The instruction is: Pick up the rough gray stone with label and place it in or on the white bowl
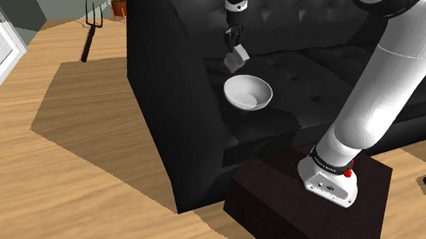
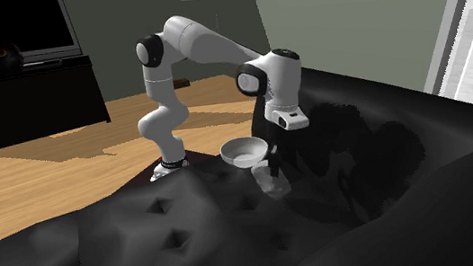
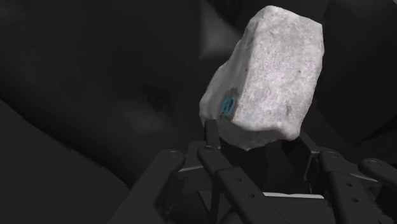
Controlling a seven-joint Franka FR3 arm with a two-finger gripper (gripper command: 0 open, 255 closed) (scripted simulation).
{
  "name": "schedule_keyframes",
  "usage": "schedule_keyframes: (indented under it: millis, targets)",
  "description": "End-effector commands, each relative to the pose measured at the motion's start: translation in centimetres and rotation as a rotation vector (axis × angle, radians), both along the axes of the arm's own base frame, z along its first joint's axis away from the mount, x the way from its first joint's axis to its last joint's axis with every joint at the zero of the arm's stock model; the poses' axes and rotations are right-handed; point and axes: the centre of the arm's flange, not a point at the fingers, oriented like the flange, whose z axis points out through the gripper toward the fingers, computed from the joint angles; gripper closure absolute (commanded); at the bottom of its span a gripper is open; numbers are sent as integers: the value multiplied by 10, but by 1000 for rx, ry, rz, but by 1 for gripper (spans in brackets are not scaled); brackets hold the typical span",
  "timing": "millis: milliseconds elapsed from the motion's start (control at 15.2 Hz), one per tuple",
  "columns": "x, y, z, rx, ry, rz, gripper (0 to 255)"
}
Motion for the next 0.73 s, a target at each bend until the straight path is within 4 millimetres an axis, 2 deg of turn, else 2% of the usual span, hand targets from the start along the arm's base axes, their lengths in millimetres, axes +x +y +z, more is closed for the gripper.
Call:
schedule_keyframes:
  millis: [0, 660]
  targets:
    - [-1, -1, 11, 0, 0, 0, 255]
    - [-1, -1, 63, 0, 0, 0, 255]
